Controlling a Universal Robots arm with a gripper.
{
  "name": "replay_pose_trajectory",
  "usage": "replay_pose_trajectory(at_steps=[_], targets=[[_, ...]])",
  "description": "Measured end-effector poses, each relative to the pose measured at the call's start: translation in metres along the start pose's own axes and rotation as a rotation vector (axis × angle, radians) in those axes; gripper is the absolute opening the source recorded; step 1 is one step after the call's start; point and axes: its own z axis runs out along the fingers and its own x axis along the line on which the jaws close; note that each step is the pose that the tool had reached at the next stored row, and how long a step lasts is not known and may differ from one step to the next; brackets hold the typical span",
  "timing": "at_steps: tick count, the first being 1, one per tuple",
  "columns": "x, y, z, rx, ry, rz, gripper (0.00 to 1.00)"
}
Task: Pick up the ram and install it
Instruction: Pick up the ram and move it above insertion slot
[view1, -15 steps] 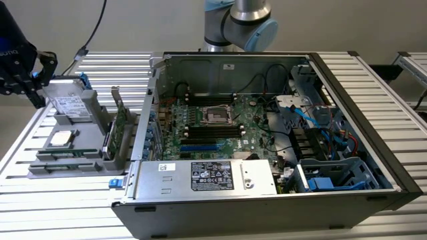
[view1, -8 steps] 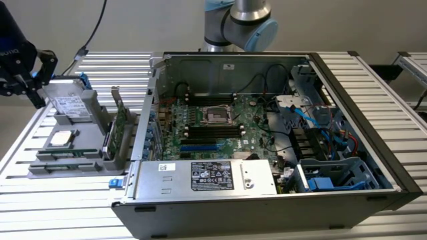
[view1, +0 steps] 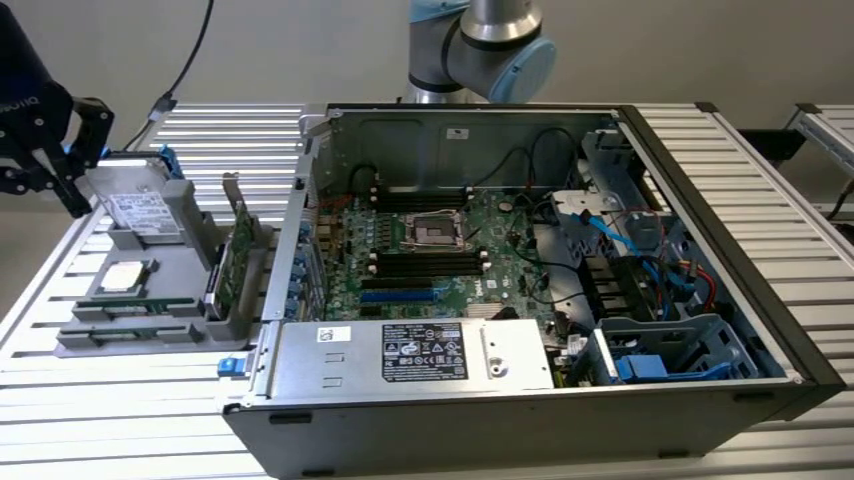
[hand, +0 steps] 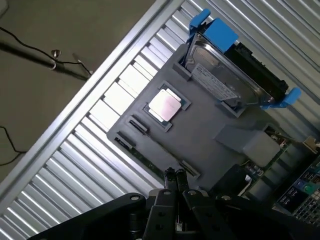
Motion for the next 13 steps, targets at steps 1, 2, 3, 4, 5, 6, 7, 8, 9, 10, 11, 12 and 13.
replay_pose_trajectory(at_steps=[1, 2, 3, 4, 5, 6, 7, 8, 9, 10, 11, 12, 13], targets=[[0.0000, 0.0000, 0.0001, 0.0002, 0.0007, -0.018, 0.10], [0.0000, 0.0000, 0.0002, 0.0005, 0.0014, -0.036, 0.10], [0.0000, 0.0000, 0.0003, 0.0007, 0.0021, -0.054, 0.10], [0.0000, 0.0000, 0.0005, 0.0011, 0.0026, -0.072, 0.10], [0.0000, 0.0000, 0.0007, 0.0014, 0.0033, -0.090, 0.10], [0.0000, 0.0000, 0.0009, 0.0017, 0.0040, -0.109, 0.10], [0.0000, 0.0000, 0.0010, 0.0021, 0.0046, -0.126, 0.10], [0.0000, 0.0000, 0.0013, 0.0025, 0.0050, -0.144, 0.10], [0.0000, -0.0001, 0.0017, 0.0029, 0.0053, -0.162, 0.10], [0.0000, -0.0001, 0.0018, 0.0033, 0.0060, -0.182, 0.10], [0.0000, -0.0001, 0.0021, 0.0037, 0.0064, -0.199, 0.10], [0.0000, -0.0001, 0.0023, 0.0041, 0.0071, -0.218, 0.10], [0.0000, -0.0001, 0.0026, 0.0044, 0.0075, -0.235, 0.10]])
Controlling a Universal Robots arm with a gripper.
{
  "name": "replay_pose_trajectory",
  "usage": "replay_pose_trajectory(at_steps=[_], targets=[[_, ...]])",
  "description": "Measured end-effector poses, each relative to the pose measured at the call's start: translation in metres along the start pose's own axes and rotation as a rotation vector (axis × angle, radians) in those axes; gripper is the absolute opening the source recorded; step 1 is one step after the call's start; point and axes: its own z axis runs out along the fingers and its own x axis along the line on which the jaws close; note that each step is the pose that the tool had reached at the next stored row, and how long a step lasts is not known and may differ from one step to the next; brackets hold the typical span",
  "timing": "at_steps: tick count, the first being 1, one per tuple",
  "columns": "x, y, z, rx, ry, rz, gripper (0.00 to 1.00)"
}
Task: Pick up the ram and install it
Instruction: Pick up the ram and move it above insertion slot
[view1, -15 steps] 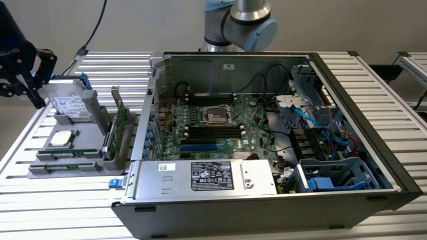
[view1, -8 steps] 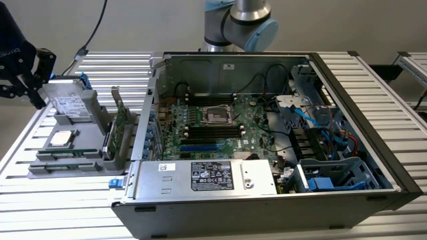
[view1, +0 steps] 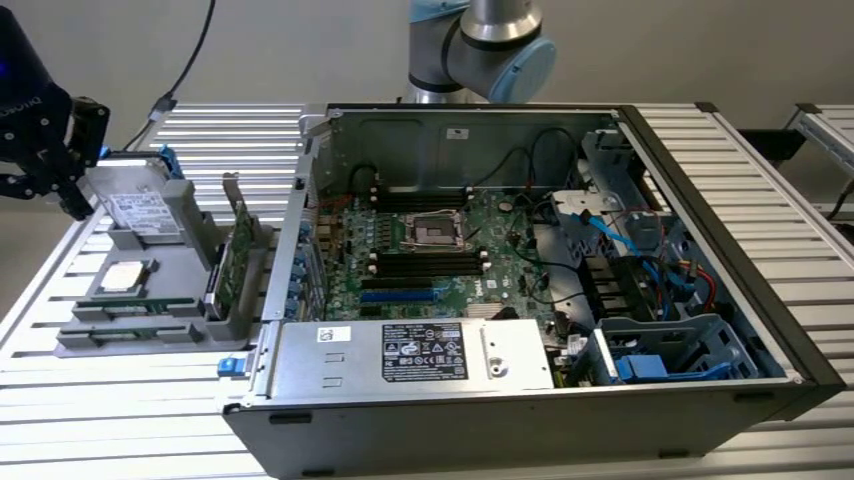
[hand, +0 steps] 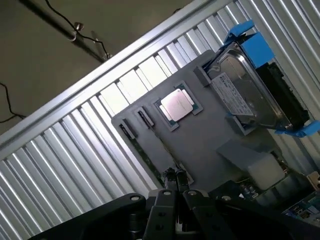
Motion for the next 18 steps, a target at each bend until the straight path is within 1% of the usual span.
replay_pose_trajectory(at_steps=[18], targets=[[-0.0001, -0.0002, 0.0046, 0.0056, 0.0107, -0.329, 0.10]])
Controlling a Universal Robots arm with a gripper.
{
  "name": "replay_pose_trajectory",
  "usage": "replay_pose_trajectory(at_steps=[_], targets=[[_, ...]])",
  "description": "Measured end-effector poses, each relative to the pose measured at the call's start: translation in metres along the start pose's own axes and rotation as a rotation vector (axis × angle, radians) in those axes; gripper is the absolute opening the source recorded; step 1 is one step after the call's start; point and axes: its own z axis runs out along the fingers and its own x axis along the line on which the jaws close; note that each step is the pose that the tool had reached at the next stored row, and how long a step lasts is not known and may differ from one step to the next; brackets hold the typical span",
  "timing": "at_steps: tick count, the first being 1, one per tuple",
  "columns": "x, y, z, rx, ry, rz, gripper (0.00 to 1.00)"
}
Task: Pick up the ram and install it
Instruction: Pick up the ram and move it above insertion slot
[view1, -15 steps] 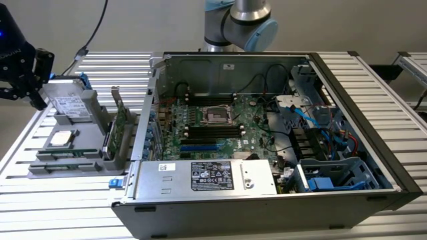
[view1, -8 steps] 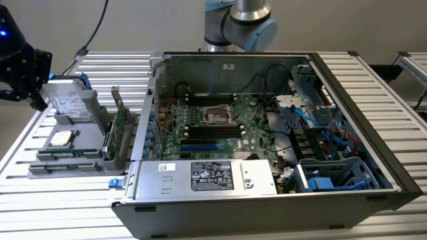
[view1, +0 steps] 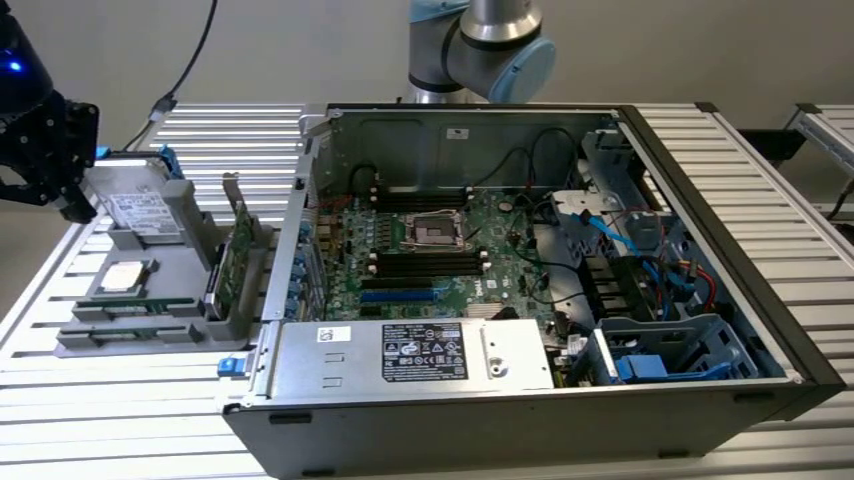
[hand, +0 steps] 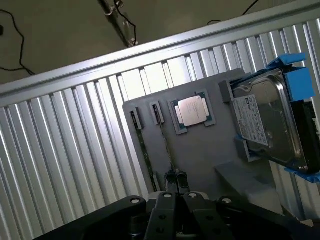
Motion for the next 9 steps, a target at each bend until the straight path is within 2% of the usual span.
replay_pose_trajectory(at_steps=[9], targets=[[0.0000, -0.0001, 0.0020, 0.0019, 0.0054, -0.163, 0.10]])
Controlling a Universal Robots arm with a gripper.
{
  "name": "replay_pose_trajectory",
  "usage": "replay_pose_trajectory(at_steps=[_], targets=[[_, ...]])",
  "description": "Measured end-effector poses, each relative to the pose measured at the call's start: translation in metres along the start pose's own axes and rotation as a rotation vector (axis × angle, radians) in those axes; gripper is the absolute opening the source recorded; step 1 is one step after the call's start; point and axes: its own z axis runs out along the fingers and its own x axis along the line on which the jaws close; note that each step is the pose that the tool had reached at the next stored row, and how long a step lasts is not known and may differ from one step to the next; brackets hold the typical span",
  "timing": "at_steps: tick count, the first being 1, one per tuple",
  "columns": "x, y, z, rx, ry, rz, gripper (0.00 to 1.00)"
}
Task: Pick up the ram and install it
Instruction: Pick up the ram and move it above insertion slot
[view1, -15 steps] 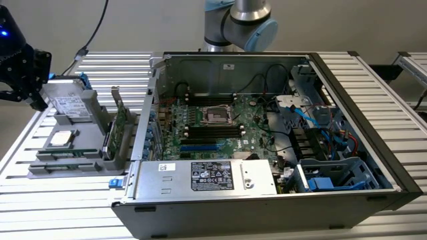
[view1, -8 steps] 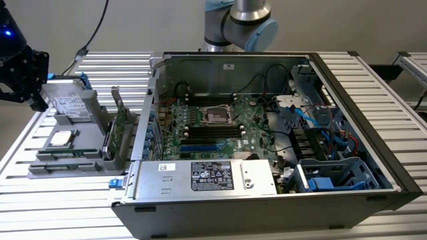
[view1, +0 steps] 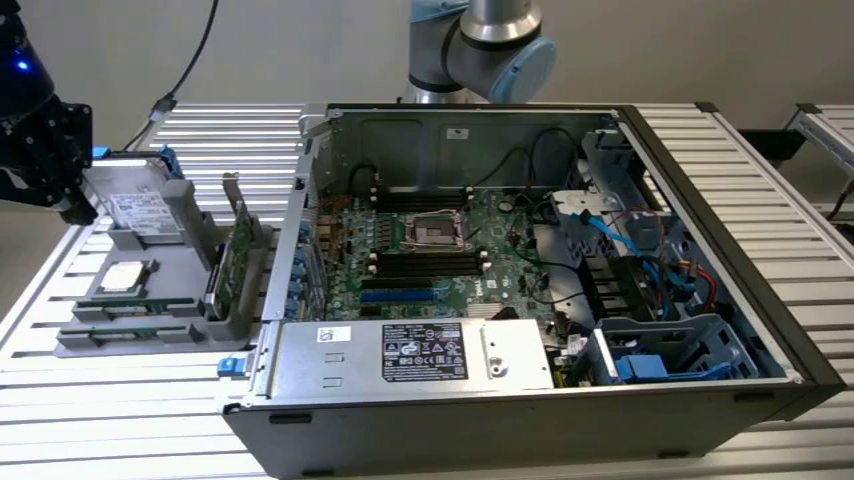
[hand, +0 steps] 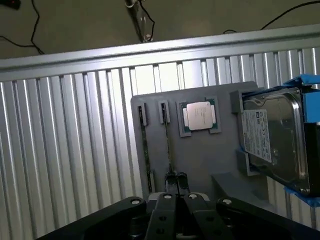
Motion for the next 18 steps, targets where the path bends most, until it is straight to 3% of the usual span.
replay_pose_trajectory(at_steps=[13, 18], targets=[[0.0000, 0.0002, 0.0012, 0.0023, 0.0081, -0.236, 0.10], [0.0001, 0.0009, 0.0012, 0.0025, 0.0086, -0.251, 0.12]])
